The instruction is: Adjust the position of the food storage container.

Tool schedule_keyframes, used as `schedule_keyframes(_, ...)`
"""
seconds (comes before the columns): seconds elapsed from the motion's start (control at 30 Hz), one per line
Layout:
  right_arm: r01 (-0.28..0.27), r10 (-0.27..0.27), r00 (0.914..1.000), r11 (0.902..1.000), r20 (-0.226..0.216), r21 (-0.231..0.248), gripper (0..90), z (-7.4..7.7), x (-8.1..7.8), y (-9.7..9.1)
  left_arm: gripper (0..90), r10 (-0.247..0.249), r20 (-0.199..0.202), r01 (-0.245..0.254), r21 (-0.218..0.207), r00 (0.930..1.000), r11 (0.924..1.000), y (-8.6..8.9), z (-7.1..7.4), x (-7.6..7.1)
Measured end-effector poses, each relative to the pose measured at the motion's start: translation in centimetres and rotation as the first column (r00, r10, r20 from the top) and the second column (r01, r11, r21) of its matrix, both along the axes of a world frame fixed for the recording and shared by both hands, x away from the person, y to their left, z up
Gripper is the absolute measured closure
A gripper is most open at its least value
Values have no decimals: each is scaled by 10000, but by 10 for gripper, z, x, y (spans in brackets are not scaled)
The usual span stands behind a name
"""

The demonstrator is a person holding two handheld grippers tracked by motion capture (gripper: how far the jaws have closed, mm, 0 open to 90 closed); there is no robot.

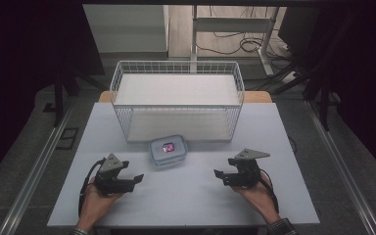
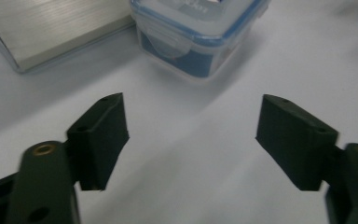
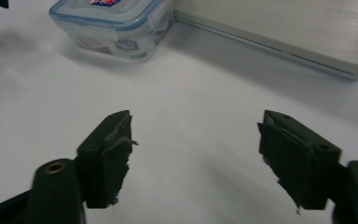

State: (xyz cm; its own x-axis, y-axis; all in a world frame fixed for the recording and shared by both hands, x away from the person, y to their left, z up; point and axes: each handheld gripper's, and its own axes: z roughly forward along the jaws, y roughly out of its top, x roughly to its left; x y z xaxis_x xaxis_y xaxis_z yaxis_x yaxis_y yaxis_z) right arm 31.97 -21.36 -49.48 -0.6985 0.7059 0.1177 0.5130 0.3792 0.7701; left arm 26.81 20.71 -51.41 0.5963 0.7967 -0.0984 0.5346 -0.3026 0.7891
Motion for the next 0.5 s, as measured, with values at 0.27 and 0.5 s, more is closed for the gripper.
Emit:
schedule_keyframes(0.27, -484, 484, 9987, 9988, -180, 4, 531, 0, 20, 19, 573, -67, -90, 64, -328, 9999, 9994, 1, 5, 27)
schedule_keyframes(0.5, -933, 931, 9954, 9956, -224, -71, 790, 0, 40, 40, 793, 278, 47, -274, -670, 9996, 9974, -4, 6, 53)
